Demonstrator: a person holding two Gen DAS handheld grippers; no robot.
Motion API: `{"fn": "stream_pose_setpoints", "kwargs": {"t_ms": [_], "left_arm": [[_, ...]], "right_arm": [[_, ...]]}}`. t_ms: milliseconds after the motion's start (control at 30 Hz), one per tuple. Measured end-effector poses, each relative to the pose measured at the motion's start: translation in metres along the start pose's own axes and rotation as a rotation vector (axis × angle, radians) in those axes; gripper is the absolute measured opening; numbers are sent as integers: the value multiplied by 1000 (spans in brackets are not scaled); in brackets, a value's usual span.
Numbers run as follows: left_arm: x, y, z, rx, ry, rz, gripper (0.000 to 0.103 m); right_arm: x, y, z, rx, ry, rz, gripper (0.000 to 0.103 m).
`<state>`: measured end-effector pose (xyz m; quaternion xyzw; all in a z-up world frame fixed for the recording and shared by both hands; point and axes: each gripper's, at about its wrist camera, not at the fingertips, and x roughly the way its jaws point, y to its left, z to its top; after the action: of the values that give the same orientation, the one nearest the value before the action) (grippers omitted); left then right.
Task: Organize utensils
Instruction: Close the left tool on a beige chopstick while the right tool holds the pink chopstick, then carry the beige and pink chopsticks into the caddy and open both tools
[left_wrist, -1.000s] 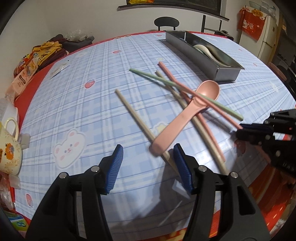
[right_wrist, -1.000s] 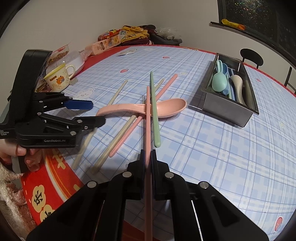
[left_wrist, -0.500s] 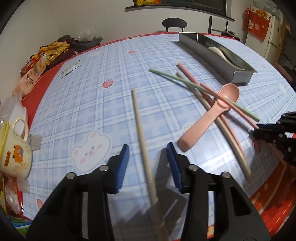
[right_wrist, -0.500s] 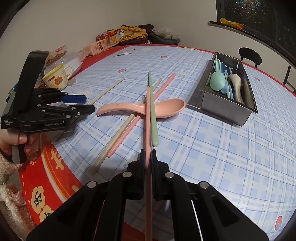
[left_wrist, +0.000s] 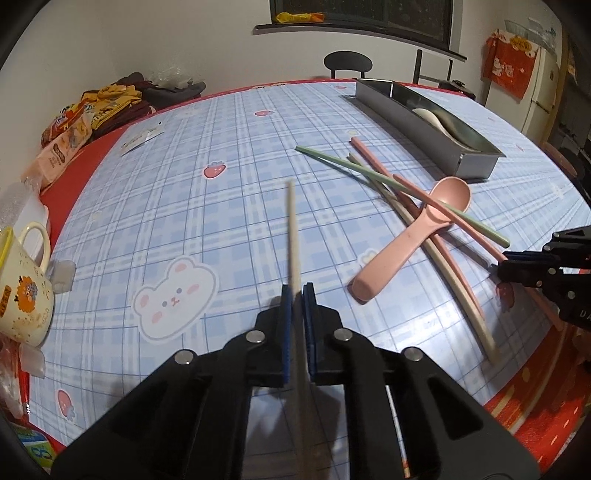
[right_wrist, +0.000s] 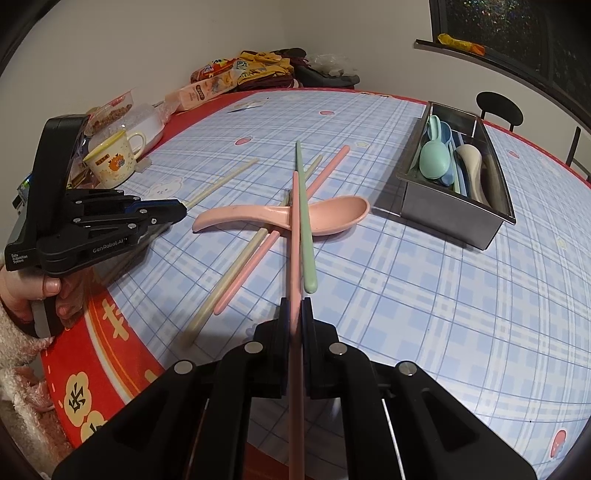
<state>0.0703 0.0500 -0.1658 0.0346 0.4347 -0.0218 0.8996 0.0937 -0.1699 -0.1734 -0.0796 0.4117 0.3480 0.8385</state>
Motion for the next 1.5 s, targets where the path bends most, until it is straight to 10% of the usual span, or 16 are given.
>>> {"fn": "stream_pose_setpoints", "kwargs": {"t_ms": [467,1500], "left_arm": [[-10,37,-6,-189,-57,-152,10],[-38,38,-6,-177,-132,-187,10]], "right_arm": [[0,1,0,-13,5,2,8],[-18,-17,-5,89,-105,111,6]]}}
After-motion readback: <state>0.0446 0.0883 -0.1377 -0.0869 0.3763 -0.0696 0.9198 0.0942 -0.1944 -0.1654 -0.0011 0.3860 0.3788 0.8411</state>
